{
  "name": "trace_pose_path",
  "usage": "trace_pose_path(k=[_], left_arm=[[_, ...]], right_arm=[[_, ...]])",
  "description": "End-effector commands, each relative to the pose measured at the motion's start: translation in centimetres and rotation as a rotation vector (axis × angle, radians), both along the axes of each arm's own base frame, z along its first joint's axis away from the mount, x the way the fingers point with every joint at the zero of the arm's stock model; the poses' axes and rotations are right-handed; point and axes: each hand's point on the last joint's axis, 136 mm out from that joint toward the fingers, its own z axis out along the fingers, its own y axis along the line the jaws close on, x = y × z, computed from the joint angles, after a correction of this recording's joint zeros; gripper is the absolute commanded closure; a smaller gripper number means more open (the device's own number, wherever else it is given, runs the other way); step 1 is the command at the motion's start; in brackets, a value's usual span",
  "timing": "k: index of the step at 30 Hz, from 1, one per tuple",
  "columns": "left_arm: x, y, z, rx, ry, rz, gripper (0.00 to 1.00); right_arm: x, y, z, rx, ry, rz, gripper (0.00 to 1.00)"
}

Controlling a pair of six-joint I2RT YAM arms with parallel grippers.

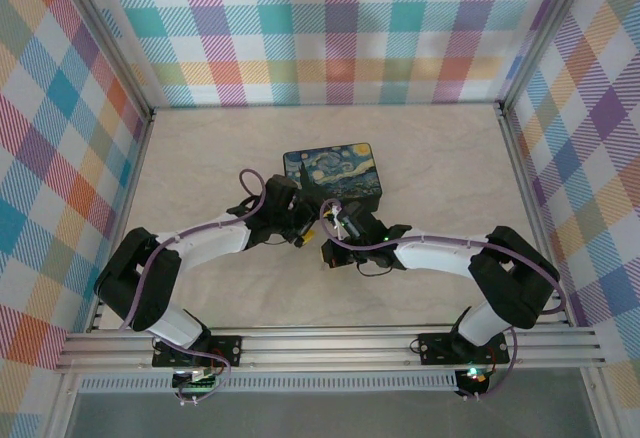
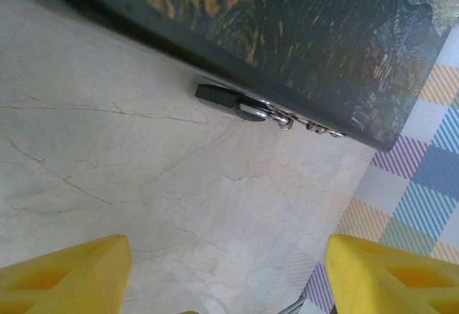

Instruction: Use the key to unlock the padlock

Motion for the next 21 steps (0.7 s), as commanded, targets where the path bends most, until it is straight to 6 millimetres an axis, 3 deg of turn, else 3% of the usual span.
trace_pose_path(k=[1,8,15,21], left_arm=[[-1.3,0.7,-1.1,0.050,0.018,-0.026,0.29],[-1.5,3.2,-1.1,0.181,-0.009,-0.015,0.33],[-1.5,1.6,-0.3,0.088,-0.025,-0.054,0.50],[-1.9,1.5,0.0,0.081,-0.029,-0.070,0.52]], right_arm=[[0.6,0.2,1.5,0.028,-0.022,-0.003,0.95],[0.9,-1.4,1.4,-0.003,-0.021,-0.017,0.95],[1.2,-0.7,2.2,0.034,-0.027,-0.007,0.94],[1.7,-0.1,2.8,0.050,-0.038,-0.004,0.94]])
